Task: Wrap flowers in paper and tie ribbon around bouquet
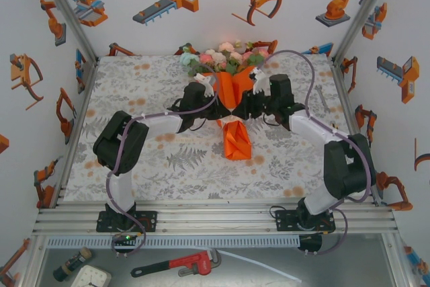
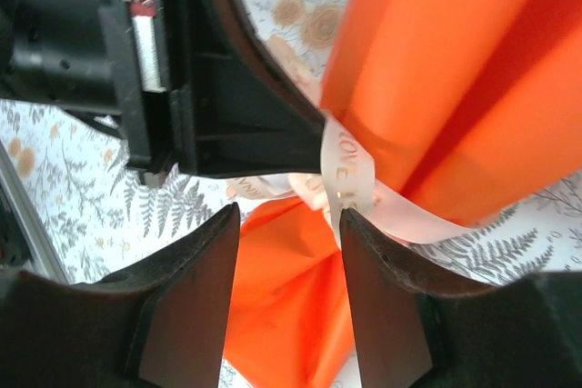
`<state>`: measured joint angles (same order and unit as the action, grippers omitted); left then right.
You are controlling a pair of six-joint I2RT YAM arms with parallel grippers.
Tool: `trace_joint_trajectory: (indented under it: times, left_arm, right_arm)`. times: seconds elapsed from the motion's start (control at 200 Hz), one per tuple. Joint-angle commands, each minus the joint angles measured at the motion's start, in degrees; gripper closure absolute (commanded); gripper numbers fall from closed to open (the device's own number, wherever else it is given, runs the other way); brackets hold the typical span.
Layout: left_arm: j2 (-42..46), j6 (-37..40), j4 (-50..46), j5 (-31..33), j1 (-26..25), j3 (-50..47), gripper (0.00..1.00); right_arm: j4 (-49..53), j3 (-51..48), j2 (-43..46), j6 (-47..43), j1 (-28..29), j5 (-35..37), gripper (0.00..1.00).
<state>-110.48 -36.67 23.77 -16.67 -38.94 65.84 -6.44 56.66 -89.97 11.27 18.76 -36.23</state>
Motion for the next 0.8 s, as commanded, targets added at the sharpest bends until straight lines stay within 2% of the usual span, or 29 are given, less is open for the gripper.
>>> trace_joint_trajectory:
  times: [0.0,0.09,0.235,0.32,0.466,0.606,0.796]
  left_arm:
    - [-0.8,1.2,1.4,0.8,-0.3,1.8,1.0]
    - [-0.9,1.4,0.6,1.1,-0.4,2.2,1.0]
    - [-1.1,2.4,-1.2,1.5,-0.4,2.9,1.0]
    - [-0.8,2.6,-1.4,1.9,-0.4,2.7,1.0]
    - [-0.9,2.5,-1.5,2.0,-0.5,2.7,1.0]
    - [-0.9,2.1,-0.8,2.0,-0.5,2.4,1.0]
    - [-0.8,1.8,-0.2,1.6,-0.5,2.1,1.0]
  right_arm:
    - [-5.7,-1.5,0.3,6.9,-2.3,2.9,0.55]
    - [-5.4,-0.7,-1.5,9.9,-3.5,6.7,0.6]
    - [0.5,2.7,-5.2,11.7,-4.4,11.2,0.7]
    - [-0.4,3.0,-7.2,11.4,-4.5,8.4,0.75]
    - [-3.1,3.8,-10.1,11.3,-4.2,0.3,0.75]
    - [-3.9,5.0,-11.5,11.5,-3.2,-3.8,0.74]
    - [-6.5,3.5,-10.4,11.9,-2.8,-6.3,0.66]
